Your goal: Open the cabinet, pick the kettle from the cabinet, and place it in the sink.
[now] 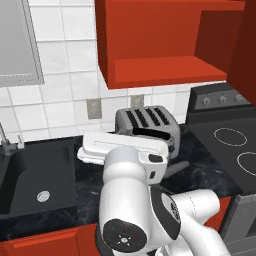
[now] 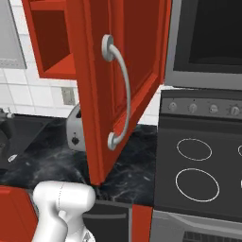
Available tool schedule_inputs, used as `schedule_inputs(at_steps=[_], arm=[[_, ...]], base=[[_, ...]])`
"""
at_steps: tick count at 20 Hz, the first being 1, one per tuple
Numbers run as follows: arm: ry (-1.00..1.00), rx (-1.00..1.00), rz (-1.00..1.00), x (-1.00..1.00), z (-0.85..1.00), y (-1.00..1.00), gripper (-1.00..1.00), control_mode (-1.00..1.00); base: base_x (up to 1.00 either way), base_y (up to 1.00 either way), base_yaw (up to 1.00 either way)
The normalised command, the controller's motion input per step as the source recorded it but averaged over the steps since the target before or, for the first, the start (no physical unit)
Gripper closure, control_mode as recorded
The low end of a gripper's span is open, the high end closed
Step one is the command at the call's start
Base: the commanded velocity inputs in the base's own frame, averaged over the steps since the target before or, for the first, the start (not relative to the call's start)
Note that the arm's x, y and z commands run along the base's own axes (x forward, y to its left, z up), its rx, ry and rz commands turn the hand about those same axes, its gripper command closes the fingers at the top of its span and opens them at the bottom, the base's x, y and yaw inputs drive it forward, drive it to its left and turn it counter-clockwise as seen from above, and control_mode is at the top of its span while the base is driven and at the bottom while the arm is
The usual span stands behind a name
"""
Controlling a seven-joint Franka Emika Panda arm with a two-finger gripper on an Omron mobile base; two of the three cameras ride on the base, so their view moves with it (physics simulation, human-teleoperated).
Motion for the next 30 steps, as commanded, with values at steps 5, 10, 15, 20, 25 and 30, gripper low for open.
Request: schedule_inputs(at_steps=[5, 10, 15, 20, 25, 30], arm=[[0.0, 0.0, 0.0, 0.0, 0.0, 0.0, 1.0, 1.0], [0.0, 0.0, 0.0, 0.0, 0.0, 0.0, 1.0, 1.0], [0.0, 0.0, 0.0, 0.0, 0.0, 0.0, 1.0, 1.0], [0.0, 0.0, 0.0, 0.0, 0.0, 0.0, 1.0, 1.0], [0.0, 0.0, 0.0, 0.0, 0.0, 0.0, 1.0, 1.0], [0.0, 0.0, 0.0, 0.0, 0.0, 0.0, 1.0, 1.0]], base=[[0.0, 0.56, -0.08], [-0.01, 0.66, -0.07], [-0.03, 0.69, -0.01], [0.0, 0.7, -0.01], [0.0, 0.7, -0.01], [-0.08, 0.71, 0.0]])
